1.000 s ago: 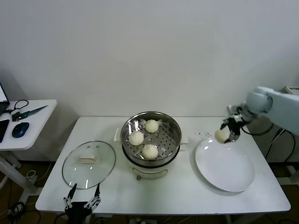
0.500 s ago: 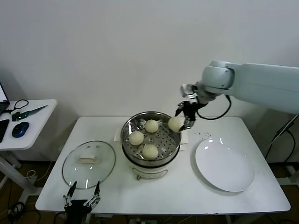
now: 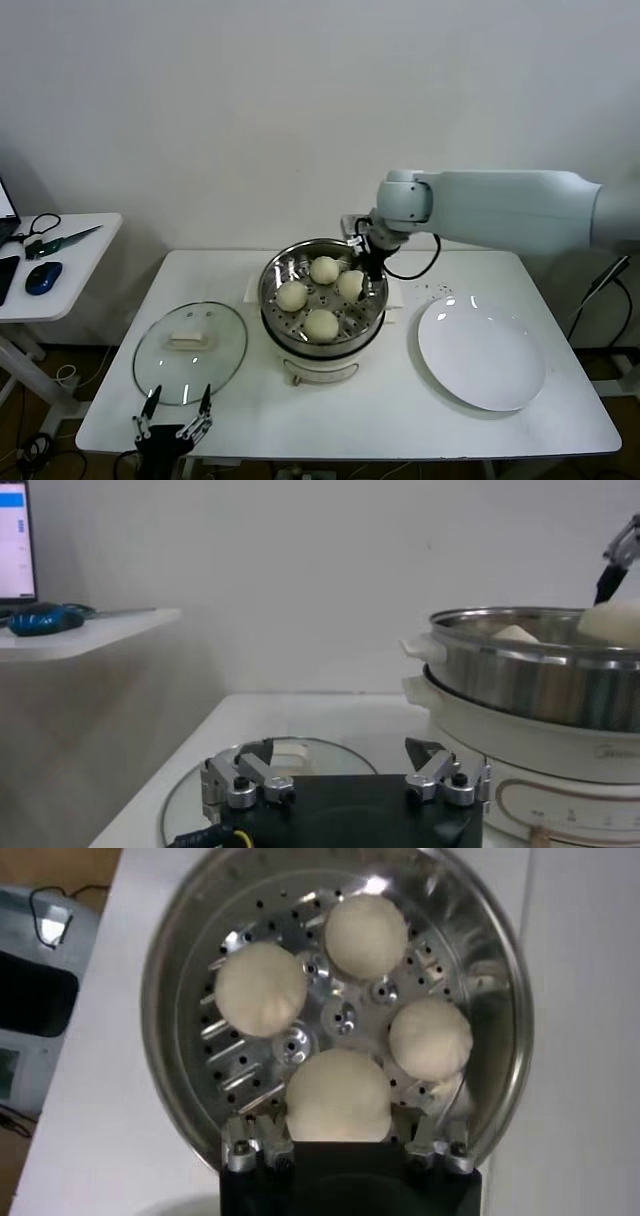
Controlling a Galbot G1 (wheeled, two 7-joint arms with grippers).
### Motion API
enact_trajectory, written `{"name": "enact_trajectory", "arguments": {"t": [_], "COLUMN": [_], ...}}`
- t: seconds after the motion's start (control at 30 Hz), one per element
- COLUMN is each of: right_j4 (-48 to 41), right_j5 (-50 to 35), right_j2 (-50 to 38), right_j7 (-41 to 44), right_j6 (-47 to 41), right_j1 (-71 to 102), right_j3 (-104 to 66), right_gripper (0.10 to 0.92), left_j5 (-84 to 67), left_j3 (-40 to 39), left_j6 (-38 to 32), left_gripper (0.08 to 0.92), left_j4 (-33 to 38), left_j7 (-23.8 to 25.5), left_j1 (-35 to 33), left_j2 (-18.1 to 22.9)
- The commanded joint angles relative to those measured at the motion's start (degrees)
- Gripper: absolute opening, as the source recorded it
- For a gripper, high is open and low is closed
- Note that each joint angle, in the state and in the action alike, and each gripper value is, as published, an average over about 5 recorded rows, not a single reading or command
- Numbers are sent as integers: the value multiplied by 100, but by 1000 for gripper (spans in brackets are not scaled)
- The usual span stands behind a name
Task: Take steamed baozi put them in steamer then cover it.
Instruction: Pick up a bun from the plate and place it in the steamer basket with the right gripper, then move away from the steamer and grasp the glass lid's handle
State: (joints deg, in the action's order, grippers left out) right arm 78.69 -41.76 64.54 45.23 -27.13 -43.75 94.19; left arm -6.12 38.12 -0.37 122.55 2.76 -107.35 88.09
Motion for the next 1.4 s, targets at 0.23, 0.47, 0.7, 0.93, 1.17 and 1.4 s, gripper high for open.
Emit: {"name": "enact_trajectory", "arguments": {"t": [0.23,0.47,0.7,0.93,1.17,1.4], "right_j4": [-503,-486,-210,567,1452,1880], "right_j5": [305,243,-87,-759,-586,-36], "right_j2": [376,318,-478,-1984,-3470,-4353], "right_j7": [-150,189,528,-1656,-3444,-3716], "right_j6": [-121,184,580,-217,-5,841], "right_j1": [621,397,-216,483,2800,6238], "right_j3": [-37,-96,-568,-2163,-4880,-8205], "right_gripper": [704,777,822,823,823,823], "left_j5": [-41,-71,-64,-43,-239,-460], "left_j3": [19,26,33,37,54,127], "left_j6": [3,33,104,388,823,1362], "left_gripper": [823,823,823,823,823,823], "left_j4": [-35,-28,19,154,274,414], "left_j7": [1,0,3,143,174,200], "left_j1": [8,26,12,61,326,740], "left_j2": [-32,-59,-57,-38,-58,-203]}}
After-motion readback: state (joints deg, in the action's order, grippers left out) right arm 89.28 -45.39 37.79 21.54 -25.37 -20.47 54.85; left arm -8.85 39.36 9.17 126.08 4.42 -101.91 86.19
